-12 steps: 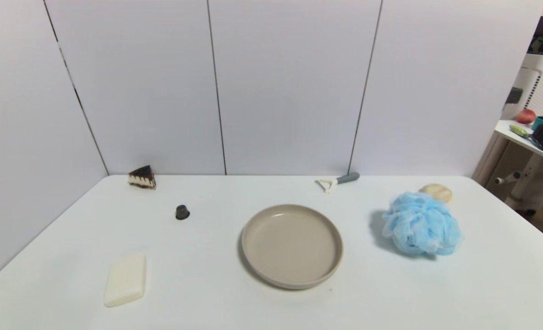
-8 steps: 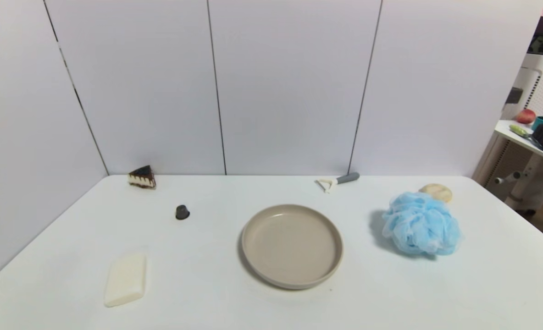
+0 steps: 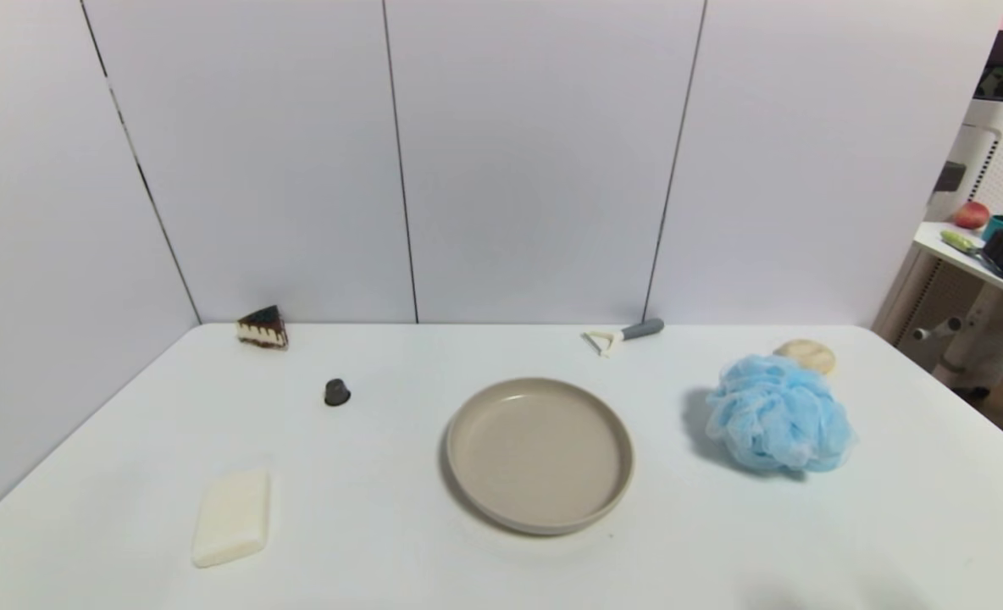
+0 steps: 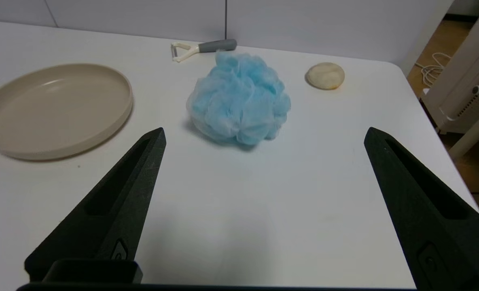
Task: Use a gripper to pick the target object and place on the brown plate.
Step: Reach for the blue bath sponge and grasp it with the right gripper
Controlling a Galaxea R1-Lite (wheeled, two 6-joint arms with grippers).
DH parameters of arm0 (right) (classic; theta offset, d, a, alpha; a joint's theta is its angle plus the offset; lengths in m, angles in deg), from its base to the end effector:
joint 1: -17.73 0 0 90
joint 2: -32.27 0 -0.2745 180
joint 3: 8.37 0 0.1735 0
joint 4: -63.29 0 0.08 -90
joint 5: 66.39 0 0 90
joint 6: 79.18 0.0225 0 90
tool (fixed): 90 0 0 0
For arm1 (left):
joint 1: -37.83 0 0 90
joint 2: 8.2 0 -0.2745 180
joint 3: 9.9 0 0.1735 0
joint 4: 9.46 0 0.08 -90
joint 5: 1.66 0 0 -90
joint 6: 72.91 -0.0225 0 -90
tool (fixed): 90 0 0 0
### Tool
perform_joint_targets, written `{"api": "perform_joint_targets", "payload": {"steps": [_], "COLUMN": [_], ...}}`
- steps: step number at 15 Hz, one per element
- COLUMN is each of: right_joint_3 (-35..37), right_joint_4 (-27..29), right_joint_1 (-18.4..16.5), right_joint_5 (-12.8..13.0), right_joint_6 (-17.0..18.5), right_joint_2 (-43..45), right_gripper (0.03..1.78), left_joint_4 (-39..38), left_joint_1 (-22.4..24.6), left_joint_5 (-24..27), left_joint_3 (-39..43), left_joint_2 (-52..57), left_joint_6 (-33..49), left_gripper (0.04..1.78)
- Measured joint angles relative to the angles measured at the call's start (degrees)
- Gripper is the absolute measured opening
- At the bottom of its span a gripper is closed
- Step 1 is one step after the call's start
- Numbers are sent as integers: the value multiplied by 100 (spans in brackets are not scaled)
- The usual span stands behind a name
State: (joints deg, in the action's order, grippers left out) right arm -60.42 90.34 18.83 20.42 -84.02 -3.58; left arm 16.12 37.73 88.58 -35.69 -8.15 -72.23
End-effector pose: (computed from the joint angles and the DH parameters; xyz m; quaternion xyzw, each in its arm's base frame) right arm 0.0447 0.0021 0.1899 -0.0403 0.0929 0.0412 0.9940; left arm -0.0158 -0.0001 0.0758 -0.0059 -0.0023 -0.0030 1.0000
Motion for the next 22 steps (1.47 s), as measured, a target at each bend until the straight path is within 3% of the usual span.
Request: {"api": "perform_joint_targets", "payload": {"steps": [4, 11, 14, 22], "right_joint_3": [-2266, -5781, -6354, -6572], "right_joint_4": [937, 4259, 5033, 5033], "right_joint_1": [195, 293, 293, 411], "right_joint_5": [-90, -105, -91, -66], "right_joint_6": [-218, -315, -304, -315], "right_joint_2": [-2391, -5816, -6723, -7999], "right_gripper": [169, 169, 169, 169], "left_joint_4": [-2, -2, -2, -2], "left_joint_1": [0, 0, 0, 0], "left_joint_5": [0, 2, 2, 2], "left_joint_3": [0, 0, 0, 0], "left_joint_2": [0, 0, 0, 0], "left_joint_6": [0, 0, 0, -2], "left_gripper": [169, 169, 169, 169]}}
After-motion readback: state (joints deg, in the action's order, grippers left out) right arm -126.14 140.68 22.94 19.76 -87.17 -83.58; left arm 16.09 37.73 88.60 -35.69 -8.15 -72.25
